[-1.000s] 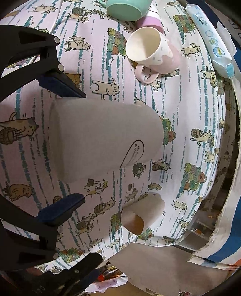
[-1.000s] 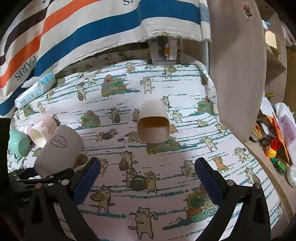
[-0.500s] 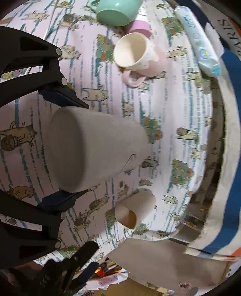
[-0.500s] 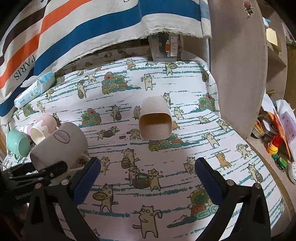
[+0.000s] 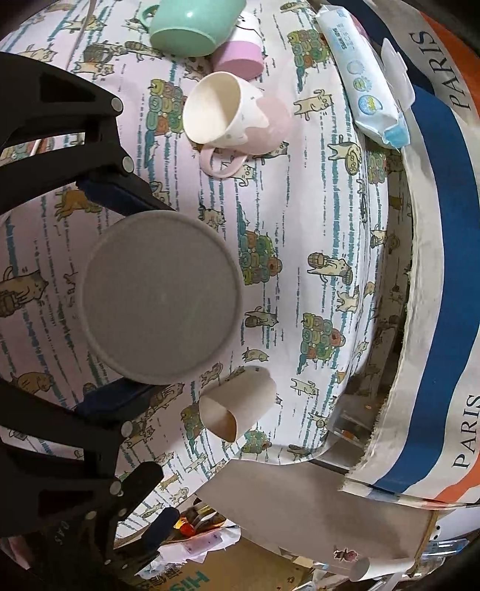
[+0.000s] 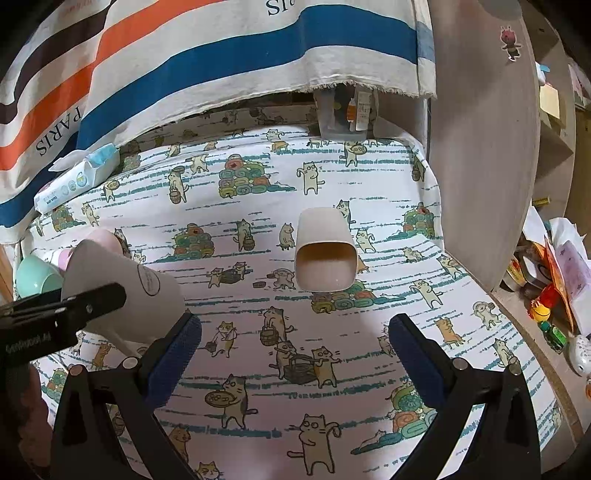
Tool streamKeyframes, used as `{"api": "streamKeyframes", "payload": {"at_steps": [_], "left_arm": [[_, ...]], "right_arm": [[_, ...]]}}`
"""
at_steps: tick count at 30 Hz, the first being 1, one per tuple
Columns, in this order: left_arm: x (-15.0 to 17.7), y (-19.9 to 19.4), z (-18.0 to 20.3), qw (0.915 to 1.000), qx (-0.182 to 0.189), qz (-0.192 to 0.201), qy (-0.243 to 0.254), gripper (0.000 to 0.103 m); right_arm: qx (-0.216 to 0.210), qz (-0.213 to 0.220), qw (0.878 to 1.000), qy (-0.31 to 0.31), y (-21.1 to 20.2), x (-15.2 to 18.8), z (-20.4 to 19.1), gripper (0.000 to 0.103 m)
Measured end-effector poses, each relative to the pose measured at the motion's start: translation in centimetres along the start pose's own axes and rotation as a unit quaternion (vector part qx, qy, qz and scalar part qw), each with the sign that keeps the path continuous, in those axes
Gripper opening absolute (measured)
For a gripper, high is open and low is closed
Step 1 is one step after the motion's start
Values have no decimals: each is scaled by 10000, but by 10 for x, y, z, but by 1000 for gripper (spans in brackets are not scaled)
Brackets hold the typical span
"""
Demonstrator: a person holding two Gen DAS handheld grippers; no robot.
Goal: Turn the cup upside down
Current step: 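Grasp the white logo mug with the left tool and stand it upside down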
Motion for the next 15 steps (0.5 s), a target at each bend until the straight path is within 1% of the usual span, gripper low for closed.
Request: {"api": "streamKeyframes", "payload": {"at_steps": [7, 15], "left_arm": [[-7, 10, 2, 9999, -62, 45, 106, 76], [-15, 22, 6, 9995, -126, 128, 257, 76]], "right_arm": [[12, -23, 10000, 16, 1, -1, 3, 102], [17, -155, 9999, -20, 9, 5, 3, 102]]}}
Point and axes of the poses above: each gripper's, at about its wrist camera, not at the fingertips, and y roughly the way its jaws point, z to its right, x to its underside, the point moved 8 cm from there along y, roughly the way its jaws point, and after that the axes turned 1 degree about z, right-handed, at the moved point
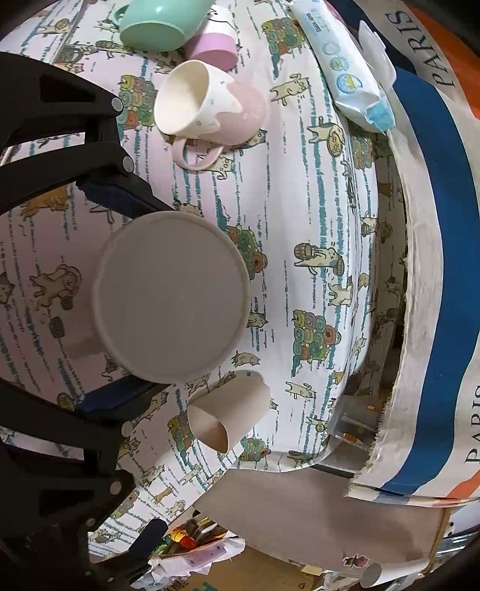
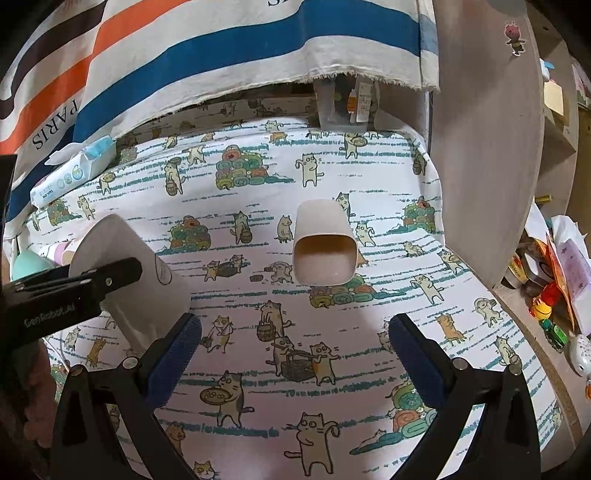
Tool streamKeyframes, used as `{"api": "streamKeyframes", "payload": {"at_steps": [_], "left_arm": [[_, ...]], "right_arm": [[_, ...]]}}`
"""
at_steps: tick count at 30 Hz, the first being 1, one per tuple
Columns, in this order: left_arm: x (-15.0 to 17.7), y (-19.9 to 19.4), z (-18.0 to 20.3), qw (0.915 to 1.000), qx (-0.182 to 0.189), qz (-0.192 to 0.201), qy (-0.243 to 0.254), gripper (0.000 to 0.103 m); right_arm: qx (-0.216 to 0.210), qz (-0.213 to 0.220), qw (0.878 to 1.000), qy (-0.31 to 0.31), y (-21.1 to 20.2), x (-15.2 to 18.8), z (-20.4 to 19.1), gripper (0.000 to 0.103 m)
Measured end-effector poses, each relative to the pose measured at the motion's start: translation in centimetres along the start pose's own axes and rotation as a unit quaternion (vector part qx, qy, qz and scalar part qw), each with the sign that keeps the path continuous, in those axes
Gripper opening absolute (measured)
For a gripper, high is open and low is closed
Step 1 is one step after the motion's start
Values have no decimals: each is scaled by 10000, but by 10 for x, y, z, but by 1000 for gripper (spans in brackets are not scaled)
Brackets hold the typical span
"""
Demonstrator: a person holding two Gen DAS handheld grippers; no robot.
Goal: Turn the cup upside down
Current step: 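Grasp the white logo mug with the left tool and stand it upside down, then release the white mug and raise the left tool away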
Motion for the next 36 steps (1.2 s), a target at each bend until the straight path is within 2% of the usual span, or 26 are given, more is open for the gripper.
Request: {"api": "streamKeyframes", "payload": {"at_steps": [11, 20, 24, 27, 30, 33, 36], "left_arm": [[-5, 17, 1, 9996, -177, 176, 134, 76], [-5, 21, 2, 9991, -251, 206, 261, 76], [-4, 21, 4, 9987, -221, 205, 411, 77], [-6, 15, 1, 9992, -98, 272, 267, 79], [-16, -2, -3, 9983, -63, 550, 162, 92], [-30, -26, -8, 9956, -41, 912, 197, 100], [-47, -54, -19, 9907, -211, 1308, 319, 102]], "right_arm": [[40, -70, 10000, 50, 6, 1, 4, 102], [-2, -39, 10000, -55, 7, -3, -6, 102], [-5, -39, 10000, -81, 4, -3, -8, 102], [21, -3, 9999, -144, 1, -4, -8, 102], [65, 110, 9997, -217, -7, -9, -9, 102], [63, 242, 9992, -296, -15, -16, -12, 102], [7, 415, 9983, -404, -23, -25, -20, 102]]}}
Point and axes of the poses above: each gripper's, at about its wrist camera, not at the fingertips, and y roughly the way its jaws point, z to its right, x to its underside, the point moved 8 cm from there along y, roughly the way its jaws point, and after that the axes turned 1 degree about z, right-handed, at the moved point
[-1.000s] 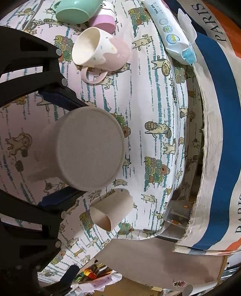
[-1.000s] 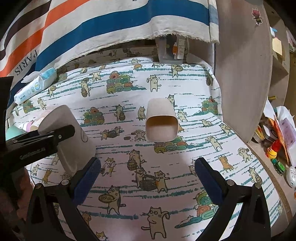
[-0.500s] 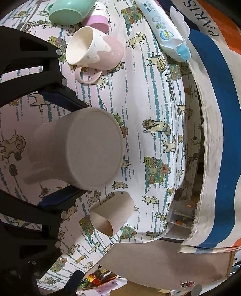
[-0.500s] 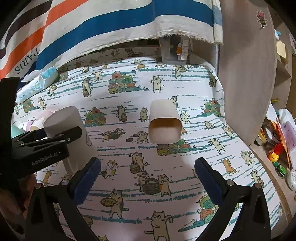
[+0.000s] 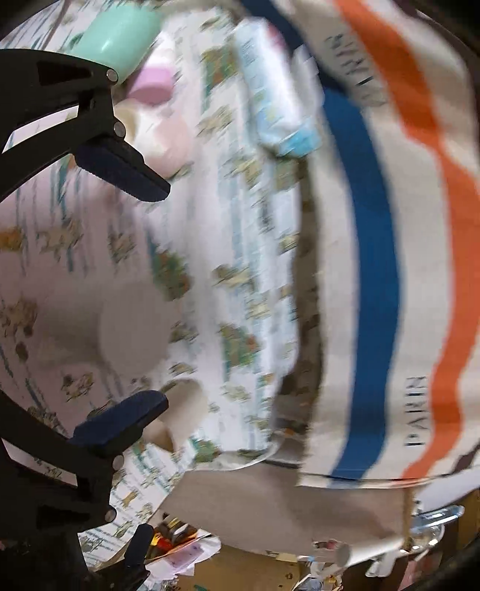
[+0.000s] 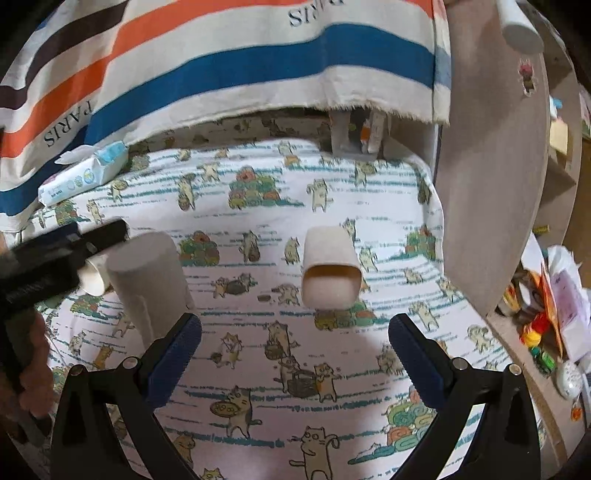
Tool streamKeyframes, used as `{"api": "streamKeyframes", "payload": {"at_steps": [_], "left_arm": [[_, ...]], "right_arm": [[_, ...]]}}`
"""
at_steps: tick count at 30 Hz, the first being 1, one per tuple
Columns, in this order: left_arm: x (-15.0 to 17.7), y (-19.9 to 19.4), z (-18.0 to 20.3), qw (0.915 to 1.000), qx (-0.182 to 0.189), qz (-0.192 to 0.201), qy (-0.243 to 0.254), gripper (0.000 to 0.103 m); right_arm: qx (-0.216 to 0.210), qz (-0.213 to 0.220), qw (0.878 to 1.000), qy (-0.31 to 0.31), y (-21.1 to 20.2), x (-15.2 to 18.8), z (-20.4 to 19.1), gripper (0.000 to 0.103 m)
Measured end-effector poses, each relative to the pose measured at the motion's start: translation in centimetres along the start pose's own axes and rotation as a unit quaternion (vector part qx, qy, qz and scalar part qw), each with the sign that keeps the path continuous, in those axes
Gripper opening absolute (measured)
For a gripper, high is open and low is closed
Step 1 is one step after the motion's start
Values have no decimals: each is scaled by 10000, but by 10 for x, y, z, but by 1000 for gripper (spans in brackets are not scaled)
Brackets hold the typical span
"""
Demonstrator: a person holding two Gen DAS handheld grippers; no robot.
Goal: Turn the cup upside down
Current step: 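Release the white mug and raise the left tool away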
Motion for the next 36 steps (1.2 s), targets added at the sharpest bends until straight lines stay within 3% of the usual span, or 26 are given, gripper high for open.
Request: {"api": "streamKeyframes", "payload": {"at_steps": [4, 10, 17, 23, 28, 31, 36], "left_arm": [[-35, -38, -26, 9984, -193, 529, -41, 102], [-76, -97, -58, 9915, -487, 1211, 6, 102], [-75, -139, -84, 9783, -895, 1867, -115, 102], [-34, -122, -95, 9868, -577, 1457, -412, 102], [-3, -106, -95, 9886, -575, 1379, -205, 102], [10, -92, -94, 9912, -321, 1246, -305, 102], [25, -74, -92, 9928, -340, 1096, -340, 102]], "right_arm": [[-146, 393, 9990, -146, -15, -23, -16, 102], [-436, 1331, 9895, -355, -54, -69, -50, 102], [-369, 2476, 9675, -369, -88, -91, -81, 102], [-679, 2135, 9744, -210, -61, -65, -89, 102], [-771, 1878, 9792, -39, -37, -44, -79, 102], [-707, 1878, 9797, -11, -27, -37, -75, 102], [-609, 1727, 9830, 102, -8, -26, -69, 102]]}}
Point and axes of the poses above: each gripper's, at about its wrist camera, not at the fingertips, and y roughly the way its jaws point, z to its right, x to its underside, the point moved 8 cm from there along y, roughly the way its jaws point, and after that the axes turned 1 degree about z, right-handed, at the moved point
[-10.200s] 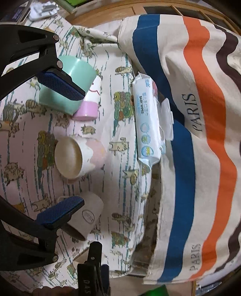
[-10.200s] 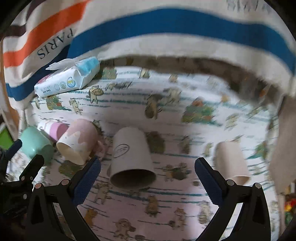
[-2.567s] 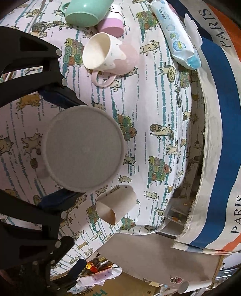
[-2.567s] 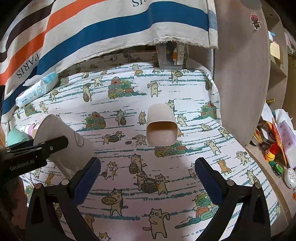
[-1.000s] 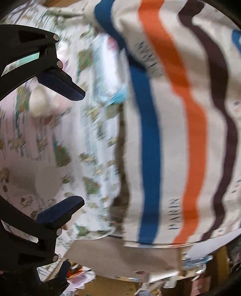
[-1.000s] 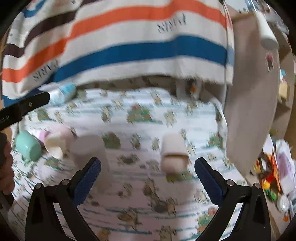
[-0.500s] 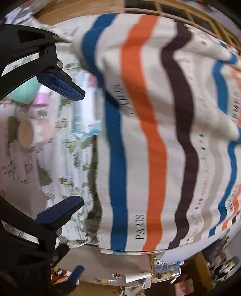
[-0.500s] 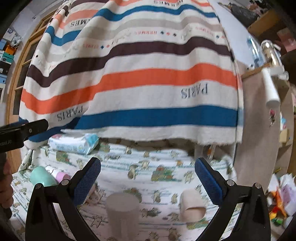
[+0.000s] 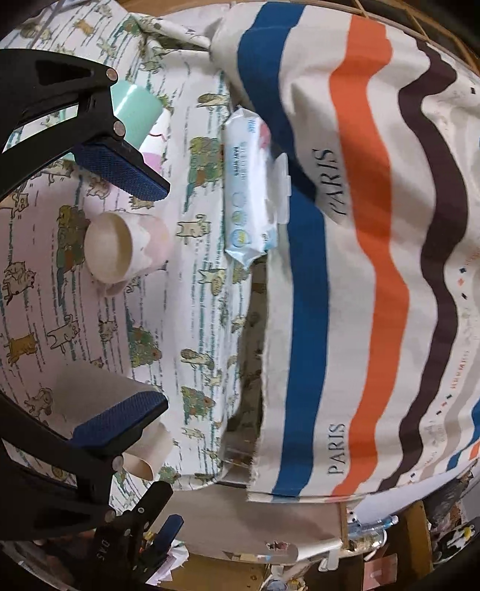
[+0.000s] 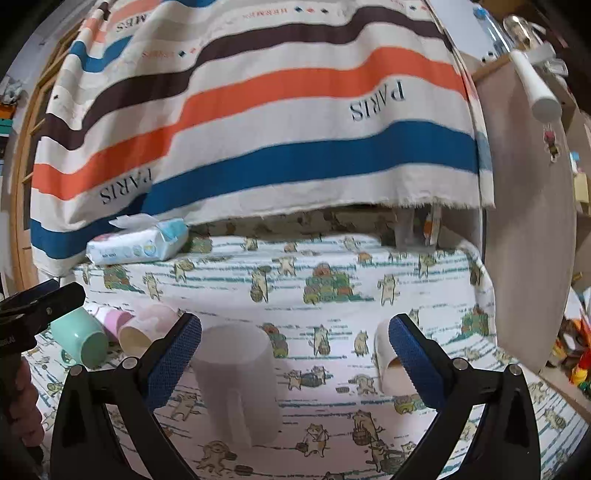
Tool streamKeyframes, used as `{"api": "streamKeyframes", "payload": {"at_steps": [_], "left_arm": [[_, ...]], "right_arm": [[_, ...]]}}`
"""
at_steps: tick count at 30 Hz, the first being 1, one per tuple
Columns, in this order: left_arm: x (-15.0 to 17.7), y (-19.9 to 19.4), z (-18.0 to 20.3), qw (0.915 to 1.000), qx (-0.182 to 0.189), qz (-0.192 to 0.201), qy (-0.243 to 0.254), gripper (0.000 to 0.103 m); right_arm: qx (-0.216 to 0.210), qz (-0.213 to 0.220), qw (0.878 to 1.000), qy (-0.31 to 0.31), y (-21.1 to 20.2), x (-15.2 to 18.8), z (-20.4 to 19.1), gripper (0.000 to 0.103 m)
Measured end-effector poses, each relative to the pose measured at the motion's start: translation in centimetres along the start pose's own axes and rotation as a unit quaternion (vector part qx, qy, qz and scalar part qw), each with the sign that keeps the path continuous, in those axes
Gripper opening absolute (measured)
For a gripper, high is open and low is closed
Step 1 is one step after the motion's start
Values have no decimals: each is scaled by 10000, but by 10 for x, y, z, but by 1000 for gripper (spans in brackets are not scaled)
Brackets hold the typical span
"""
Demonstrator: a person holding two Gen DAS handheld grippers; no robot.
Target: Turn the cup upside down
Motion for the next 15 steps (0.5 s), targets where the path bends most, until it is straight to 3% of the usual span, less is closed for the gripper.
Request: {"api": "streamKeyframes", "payload": {"at_steps": [15], "left_arm": [[20, 15, -5, 9998, -137, -141, -30, 102]], "right_arm": [[101, -30, 9998, -164, 8, 10, -3, 102]]}}
Point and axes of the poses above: each gripper's, at about its wrist camera, not at the fingertips, and y roughly the way its jaws point, z to its right, x to its underside, the point moved 8 cm from there along y, roughly the way its jaws point, and after that the axes turned 1 degree about z, right-handed, at the moved point
